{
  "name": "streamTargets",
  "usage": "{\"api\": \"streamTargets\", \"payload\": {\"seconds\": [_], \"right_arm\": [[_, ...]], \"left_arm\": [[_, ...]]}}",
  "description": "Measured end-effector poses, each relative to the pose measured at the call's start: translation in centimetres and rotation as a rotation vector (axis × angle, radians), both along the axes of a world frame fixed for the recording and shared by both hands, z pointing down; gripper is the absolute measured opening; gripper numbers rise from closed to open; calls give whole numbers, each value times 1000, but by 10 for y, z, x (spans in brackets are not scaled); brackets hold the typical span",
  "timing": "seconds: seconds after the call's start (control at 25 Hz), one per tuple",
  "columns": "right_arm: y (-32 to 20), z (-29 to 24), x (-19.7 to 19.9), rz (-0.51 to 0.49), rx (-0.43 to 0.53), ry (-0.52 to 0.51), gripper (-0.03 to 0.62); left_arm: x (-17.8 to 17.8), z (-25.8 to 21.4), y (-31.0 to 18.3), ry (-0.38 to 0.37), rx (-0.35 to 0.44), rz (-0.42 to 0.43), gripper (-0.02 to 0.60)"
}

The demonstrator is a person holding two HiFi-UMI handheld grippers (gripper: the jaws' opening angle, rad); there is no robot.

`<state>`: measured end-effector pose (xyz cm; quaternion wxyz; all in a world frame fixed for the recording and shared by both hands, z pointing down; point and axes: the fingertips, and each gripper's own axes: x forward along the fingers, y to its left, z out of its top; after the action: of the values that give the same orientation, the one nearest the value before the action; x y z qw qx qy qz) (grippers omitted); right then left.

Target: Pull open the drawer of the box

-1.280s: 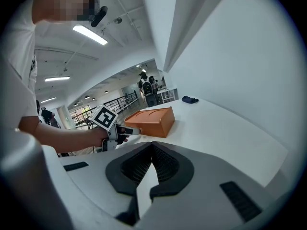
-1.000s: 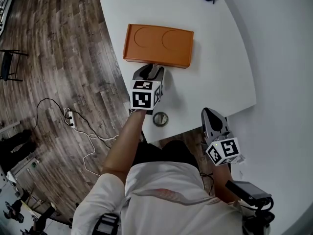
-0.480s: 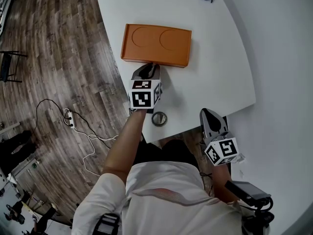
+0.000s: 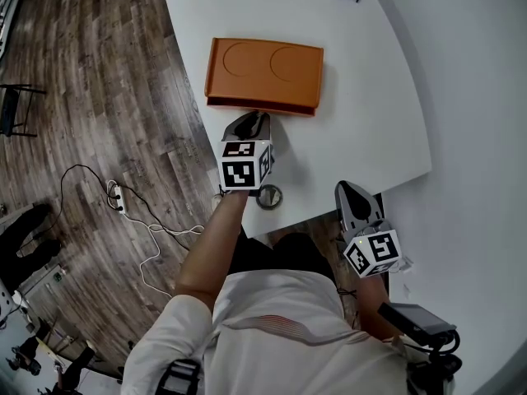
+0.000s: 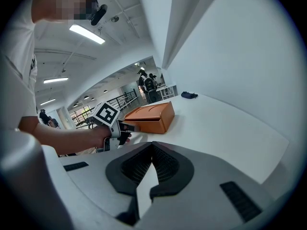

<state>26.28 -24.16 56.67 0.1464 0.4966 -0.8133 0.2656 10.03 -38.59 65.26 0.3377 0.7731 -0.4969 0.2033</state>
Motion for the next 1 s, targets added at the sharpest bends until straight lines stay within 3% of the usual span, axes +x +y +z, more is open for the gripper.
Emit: {"api": "streamTargets", "payload": {"seconds": [1.0], "right_arm": [[9,1,-7,-43,10,-14,3]], "left_arm": [[-1,12,58,18,-74,-27,78]]}}
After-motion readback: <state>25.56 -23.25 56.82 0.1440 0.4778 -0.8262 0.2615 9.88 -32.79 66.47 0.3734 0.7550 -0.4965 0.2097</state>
